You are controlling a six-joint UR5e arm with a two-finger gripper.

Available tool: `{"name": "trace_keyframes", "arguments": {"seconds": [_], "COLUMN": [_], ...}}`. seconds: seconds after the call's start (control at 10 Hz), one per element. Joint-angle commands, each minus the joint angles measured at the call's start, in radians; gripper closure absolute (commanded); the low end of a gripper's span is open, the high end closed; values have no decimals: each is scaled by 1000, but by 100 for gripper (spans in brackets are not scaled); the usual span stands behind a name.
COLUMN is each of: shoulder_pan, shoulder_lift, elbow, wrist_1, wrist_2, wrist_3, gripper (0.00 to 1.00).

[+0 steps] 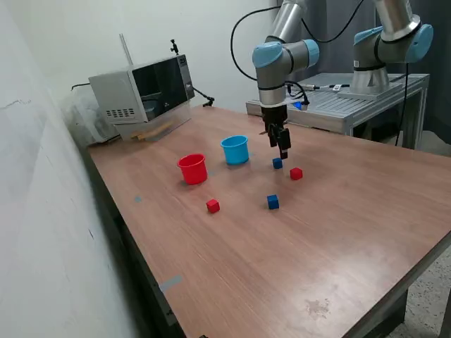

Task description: Place red objects in the red bin, and blue objects in the blue bin.

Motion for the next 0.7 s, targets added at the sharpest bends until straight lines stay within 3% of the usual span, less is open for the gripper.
{"name": "trace_keyframes", "arguments": {"seconds": [0.0, 0.2, 0.3, 0.6], "shoulder_pan": [0, 0, 0, 0], "shoulder_lift": [18, 19, 24, 39], "elbow": [-1, -1, -3, -20], "wrist_1": [0, 0, 0, 0], "wrist_2": [0, 0, 2, 2], "wrist_3": [0, 0, 0, 0], "gripper": [0, 0, 100, 100]}}
